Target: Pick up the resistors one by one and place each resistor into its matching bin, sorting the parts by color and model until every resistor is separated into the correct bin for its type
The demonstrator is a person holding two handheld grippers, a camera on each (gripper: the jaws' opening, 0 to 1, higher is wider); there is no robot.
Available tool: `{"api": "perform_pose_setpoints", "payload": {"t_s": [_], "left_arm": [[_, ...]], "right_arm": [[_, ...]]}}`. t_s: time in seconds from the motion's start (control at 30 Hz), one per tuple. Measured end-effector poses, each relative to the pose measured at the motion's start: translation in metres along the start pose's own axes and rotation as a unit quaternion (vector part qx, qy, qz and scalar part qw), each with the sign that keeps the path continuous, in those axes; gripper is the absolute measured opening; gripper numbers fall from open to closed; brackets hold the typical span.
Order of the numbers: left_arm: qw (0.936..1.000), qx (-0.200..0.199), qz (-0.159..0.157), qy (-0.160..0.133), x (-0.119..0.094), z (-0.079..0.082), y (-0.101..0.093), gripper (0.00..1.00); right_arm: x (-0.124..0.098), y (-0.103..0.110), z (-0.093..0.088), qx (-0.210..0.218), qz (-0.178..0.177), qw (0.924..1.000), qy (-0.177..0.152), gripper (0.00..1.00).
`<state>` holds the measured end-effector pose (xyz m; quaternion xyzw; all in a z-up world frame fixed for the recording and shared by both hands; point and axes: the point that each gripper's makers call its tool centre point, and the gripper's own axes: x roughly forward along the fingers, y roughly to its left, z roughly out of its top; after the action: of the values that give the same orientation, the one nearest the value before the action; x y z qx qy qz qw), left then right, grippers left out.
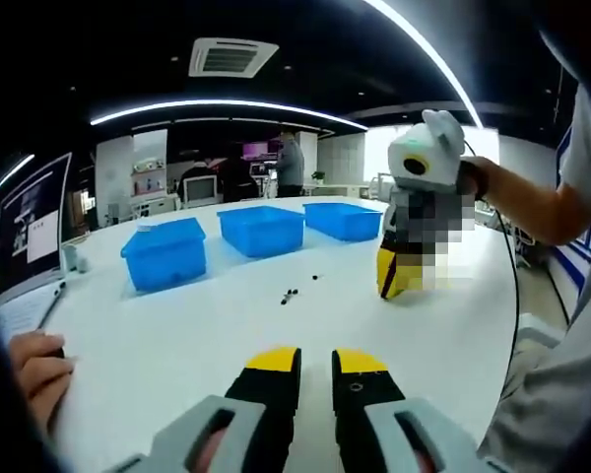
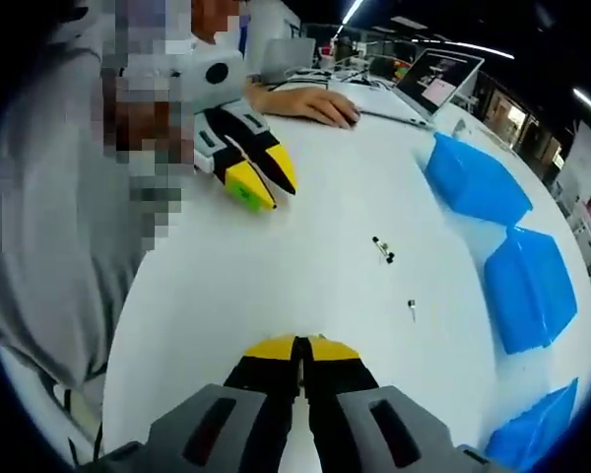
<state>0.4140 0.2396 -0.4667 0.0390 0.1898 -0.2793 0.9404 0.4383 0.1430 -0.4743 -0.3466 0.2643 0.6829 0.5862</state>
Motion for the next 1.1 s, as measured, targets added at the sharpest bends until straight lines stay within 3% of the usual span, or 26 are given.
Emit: {"api": "perform_pose_setpoints", "payload": {"t_s": [0.13,0.27,0.43,0.5,0.6,0.63,0.67,0.73,0.8,0.9,0.93,0.97,1.1], "left_arm": [[1.0,-0.001,0.002,-0.001,0.0,0.0,0.002,0.16],[1.0,-0.001,0.004,-0.001,0.0,0.001,0.004,0.16],[1.0,-0.003,0.001,-0.003,0.003,0.001,0.004,0.16],[1.0,-0.004,-0.001,-0.001,0.004,0.0,0.004,0.16],[1.0,-0.003,-0.004,0.0,0.006,0.002,0.006,0.16],[1.0,0.0,-0.005,-0.001,0.006,0.003,0.006,0.16],[1.0,0.003,-0.005,-0.001,0.006,0.005,0.007,0.16],[1.0,0.005,-0.004,-0.005,0.006,0.007,0.01,0.16],[1.0,0.005,-0.002,-0.008,0.005,0.009,0.012,0.16],[0.9999,0.002,0.002,-0.012,0.003,0.008,0.015,0.16],[0.9999,0.001,0.003,-0.012,0.002,0.007,0.016,0.16],[0.9999,-0.001,0.004,-0.011,0.002,0.006,0.016,0.16],[0.9999,-0.004,0.006,-0.007,-0.001,0.001,0.017,0.16]], "right_arm": [[-0.006,-0.009,0.006,0.023,-0.005,0.9991,-0.036,0.05],[-0.015,-0.022,0.024,0.078,0.005,0.9905,-0.113,0.05],[-0.032,-0.048,0.048,0.173,-0.005,0.9583,-0.227,0.05],[-0.04,-0.066,0.059,0.204,-0.016,0.9409,-0.27,0.05],[-0.06,-0.105,0.07,0.219,-0.061,0.9191,-0.322,0.05],[-0.068,-0.12,0.074,0.224,-0.073,0.9091,-0.343,0.05],[-0.079,-0.136,0.08,0.238,-0.084,0.8921,-0.375,0.05],[-0.089,-0.157,0.082,0.25,-0.112,0.8752,-0.399,0.05],[-0.095,-0.178,0.078,0.258,-0.151,0.8661,-0.401,0.05],[-0.103,-0.206,0.076,0.278,-0.197,0.8435,-0.416,0.05],[-0.104,-0.212,0.075,0.283,-0.205,0.8391,-0.417,0.05],[-0.104,-0.22,0.075,0.278,-0.216,0.8394,-0.414,0.05],[-0.096,-0.237,0.072,0.257,-0.248,0.8511,-0.385,0.05]]}}
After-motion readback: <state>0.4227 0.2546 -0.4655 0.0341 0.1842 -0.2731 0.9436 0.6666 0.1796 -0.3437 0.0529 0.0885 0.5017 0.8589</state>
